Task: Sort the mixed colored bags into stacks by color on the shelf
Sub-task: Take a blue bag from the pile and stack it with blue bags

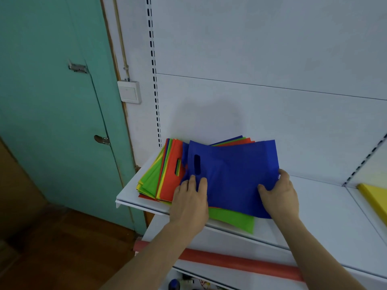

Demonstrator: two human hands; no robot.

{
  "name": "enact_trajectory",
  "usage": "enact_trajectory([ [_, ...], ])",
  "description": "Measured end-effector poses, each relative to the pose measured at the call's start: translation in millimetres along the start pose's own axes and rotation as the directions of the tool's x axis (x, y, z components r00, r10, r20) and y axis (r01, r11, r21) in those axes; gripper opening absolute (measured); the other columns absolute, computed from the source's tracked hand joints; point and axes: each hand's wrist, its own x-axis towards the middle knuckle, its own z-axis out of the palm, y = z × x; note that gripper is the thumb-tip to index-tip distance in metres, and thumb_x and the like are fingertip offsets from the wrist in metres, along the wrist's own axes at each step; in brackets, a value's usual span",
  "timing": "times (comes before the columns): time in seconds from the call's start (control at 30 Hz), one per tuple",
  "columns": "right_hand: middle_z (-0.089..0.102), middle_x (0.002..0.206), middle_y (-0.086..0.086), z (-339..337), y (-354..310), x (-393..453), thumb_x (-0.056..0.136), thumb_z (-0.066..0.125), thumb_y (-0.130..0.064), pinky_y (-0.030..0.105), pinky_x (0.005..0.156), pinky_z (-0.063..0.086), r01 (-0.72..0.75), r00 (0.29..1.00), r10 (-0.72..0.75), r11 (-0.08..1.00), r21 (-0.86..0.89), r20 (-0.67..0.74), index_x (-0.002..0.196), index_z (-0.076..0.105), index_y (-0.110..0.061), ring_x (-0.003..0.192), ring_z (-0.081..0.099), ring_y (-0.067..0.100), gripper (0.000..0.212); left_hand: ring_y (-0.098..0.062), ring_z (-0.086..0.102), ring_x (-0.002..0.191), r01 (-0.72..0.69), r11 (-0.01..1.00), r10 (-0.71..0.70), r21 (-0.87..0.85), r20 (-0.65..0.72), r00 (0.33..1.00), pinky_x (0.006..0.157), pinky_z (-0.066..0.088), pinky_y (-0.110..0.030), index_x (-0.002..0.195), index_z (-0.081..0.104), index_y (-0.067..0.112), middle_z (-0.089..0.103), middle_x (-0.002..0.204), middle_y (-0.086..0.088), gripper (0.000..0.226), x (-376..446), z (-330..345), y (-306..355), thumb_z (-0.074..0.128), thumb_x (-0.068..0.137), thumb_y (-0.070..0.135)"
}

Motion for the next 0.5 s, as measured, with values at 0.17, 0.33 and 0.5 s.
enact_trajectory([
  [0.17,0.072,0.095,0.001,-11.1,6.9,19.5,0.092,0.071,-0.039,0.045,0.077,0.057,-0.116,0.992,0.108,0.985,0.129,0.069,0.100,0.063,-0.015,0.085,0.066,0.027,0.026,-0.027,0.045,0.138,-0.016,0.997,0.012,-0.070,-0.056,0.998,0.109,0.041,-0.043,0.158,0.026,0.025,0.040,0.161,-0.006,0.062,2.7,5.1,-3.0,0.051,0.102,0.033],
  [0.33,0.058,0.063,0.004,-21.6,11.9,25.0,0.096,0.068,-0.031,0.038,0.057,0.041,0.057,0.998,-0.055,0.998,0.042,-0.033,0.071,0.050,-0.013,0.063,0.055,0.028,0.036,-0.029,0.045,0.137,0.092,0.992,-0.102,-0.088,-0.111,0.989,0.108,0.041,-0.044,0.147,0.045,0.022,0.050,0.152,-0.007,0.062,13.8,2.8,-11.4,0.042,0.099,0.061],
  [0.5,0.058,0.061,-0.009,-42.9,11.1,11.0,0.094,0.071,-0.038,0.034,0.056,0.040,0.152,0.981,-0.095,0.915,0.373,-0.168,0.071,0.055,-0.030,0.055,0.051,0.011,0.029,-0.028,0.053,0.131,0.157,0.920,-0.221,-0.359,-0.146,0.964,0.108,0.048,-0.044,0.153,0.037,0.017,0.055,0.147,-0.006,0.067,46.6,-8.6,-27.6,0.057,0.099,0.050],
])
